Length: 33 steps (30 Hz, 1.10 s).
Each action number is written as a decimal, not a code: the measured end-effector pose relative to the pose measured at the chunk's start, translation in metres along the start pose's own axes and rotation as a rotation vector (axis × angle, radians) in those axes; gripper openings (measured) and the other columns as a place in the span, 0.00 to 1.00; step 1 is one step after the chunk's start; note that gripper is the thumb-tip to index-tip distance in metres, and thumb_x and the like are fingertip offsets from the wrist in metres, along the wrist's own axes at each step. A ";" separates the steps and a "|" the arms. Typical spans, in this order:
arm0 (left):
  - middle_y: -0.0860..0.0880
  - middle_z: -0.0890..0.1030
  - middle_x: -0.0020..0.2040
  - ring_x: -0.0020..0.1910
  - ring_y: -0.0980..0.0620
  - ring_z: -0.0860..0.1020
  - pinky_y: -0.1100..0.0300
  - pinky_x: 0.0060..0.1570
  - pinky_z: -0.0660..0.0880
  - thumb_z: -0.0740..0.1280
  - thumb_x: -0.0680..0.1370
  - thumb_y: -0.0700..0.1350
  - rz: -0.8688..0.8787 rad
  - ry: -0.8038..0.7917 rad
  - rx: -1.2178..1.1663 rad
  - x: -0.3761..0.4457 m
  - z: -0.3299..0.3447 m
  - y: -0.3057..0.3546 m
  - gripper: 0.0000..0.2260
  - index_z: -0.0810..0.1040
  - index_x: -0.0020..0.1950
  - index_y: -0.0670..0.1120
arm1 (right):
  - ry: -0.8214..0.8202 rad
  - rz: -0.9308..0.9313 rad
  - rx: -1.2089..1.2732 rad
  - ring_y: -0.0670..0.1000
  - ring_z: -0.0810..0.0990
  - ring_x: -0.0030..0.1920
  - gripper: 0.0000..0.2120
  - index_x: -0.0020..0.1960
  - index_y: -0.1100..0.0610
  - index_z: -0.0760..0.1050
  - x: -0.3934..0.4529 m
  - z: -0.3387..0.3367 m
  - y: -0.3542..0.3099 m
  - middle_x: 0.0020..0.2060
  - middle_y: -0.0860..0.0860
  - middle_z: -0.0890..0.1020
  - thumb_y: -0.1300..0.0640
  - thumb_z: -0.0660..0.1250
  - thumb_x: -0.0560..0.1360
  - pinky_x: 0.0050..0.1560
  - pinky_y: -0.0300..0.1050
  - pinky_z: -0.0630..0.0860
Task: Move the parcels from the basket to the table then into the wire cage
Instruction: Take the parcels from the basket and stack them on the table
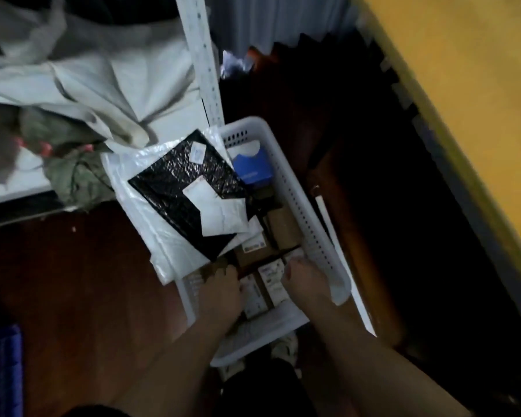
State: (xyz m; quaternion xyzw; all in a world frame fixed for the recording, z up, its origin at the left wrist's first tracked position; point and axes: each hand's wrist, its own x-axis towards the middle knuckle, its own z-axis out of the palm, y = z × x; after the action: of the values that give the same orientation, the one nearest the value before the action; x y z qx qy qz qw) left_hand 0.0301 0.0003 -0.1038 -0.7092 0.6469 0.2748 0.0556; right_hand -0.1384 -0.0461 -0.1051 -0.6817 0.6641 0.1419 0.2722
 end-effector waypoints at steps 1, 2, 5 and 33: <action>0.45 0.78 0.36 0.30 0.48 0.78 0.59 0.26 0.71 0.67 0.70 0.50 -0.056 -0.023 -0.001 0.007 0.027 -0.011 0.11 0.77 0.44 0.42 | -0.033 -0.023 -0.015 0.53 0.78 0.54 0.14 0.57 0.59 0.76 0.012 0.022 0.001 0.56 0.54 0.79 0.55 0.55 0.81 0.48 0.42 0.73; 0.44 0.79 0.41 0.35 0.46 0.79 0.56 0.30 0.74 0.67 0.72 0.51 -0.116 -0.077 0.018 0.010 0.045 -0.019 0.13 0.77 0.49 0.42 | -0.073 -0.043 -0.023 0.53 0.77 0.56 0.14 0.59 0.59 0.75 0.021 0.039 0.000 0.57 0.55 0.78 0.55 0.55 0.81 0.49 0.43 0.72; 0.43 0.77 0.49 0.43 0.44 0.79 0.54 0.34 0.75 0.75 0.66 0.54 -0.251 -0.132 0.052 0.026 0.088 -0.036 0.22 0.76 0.53 0.42 | -0.179 -0.099 -0.053 0.55 0.73 0.60 0.17 0.65 0.57 0.71 0.054 0.096 0.000 0.61 0.55 0.75 0.51 0.57 0.81 0.53 0.46 0.73; 0.42 0.77 0.59 0.56 0.43 0.77 0.55 0.55 0.74 0.67 0.69 0.56 -0.504 -0.136 -0.567 0.049 0.114 -0.059 0.31 0.69 0.67 0.40 | -0.327 0.069 0.266 0.56 0.74 0.61 0.19 0.67 0.57 0.69 0.056 0.137 -0.002 0.63 0.55 0.73 0.48 0.57 0.80 0.58 0.49 0.73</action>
State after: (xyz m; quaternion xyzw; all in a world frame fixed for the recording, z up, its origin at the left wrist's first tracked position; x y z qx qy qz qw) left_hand 0.0506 0.0152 -0.2390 -0.8133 0.3452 0.4671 -0.0342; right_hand -0.1093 -0.0163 -0.2471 -0.5846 0.6469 0.1712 0.4588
